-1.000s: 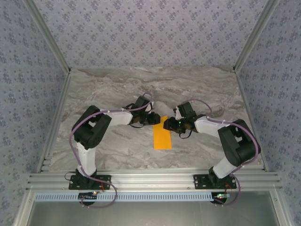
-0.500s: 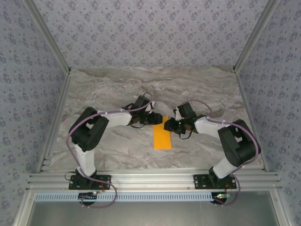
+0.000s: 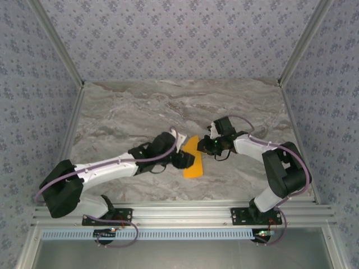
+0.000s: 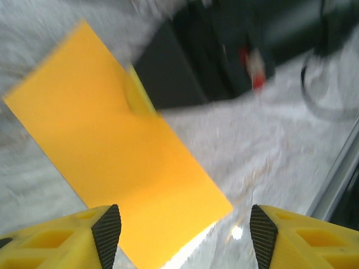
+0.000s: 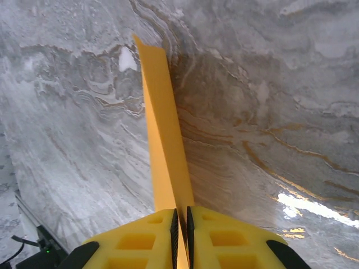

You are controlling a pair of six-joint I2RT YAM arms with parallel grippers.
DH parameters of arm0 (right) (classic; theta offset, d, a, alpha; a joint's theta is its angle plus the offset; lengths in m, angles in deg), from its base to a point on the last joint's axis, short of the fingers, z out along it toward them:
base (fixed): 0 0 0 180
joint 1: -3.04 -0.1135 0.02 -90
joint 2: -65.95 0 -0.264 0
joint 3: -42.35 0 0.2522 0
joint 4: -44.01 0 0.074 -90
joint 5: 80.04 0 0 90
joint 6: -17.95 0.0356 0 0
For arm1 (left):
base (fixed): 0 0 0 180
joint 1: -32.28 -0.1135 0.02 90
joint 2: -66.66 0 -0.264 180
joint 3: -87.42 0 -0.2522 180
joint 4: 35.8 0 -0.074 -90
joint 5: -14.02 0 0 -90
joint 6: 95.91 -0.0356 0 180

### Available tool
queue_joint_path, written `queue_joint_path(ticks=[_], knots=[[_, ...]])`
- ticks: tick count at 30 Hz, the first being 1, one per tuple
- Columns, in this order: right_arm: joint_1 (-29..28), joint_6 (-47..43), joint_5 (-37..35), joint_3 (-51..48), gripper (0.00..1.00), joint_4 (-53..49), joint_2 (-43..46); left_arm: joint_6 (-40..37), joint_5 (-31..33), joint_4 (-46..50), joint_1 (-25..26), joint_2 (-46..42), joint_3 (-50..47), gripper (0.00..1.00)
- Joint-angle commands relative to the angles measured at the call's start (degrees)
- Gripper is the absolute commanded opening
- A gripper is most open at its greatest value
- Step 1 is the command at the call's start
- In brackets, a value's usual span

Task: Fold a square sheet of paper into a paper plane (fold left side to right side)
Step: Fold the triangle a second time at the center of the table.

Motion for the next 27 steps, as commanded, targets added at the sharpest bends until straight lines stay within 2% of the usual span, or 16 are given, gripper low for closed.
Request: queue_joint_path(ticks=[1, 18, 27], knots=[[0.76, -0.31, 2.79, 2.62, 0.16, -4.39, 0.22, -1.92, 7.11, 3.80, 3.14, -0.64, -1.29, 0.66], [0.91, 0.35, 3.52, 4.07, 0.19, -6.35, -0.51, -3.84, 8.71, -1.81, 7.17, -0.75, -2.96, 0.72], [0.85, 2.30, 4.61, 5.04, 0.18, -5.80, -0.04, -5.52, 14.88, 0.30, 12.77, 7.57, 4.05, 0.79]])
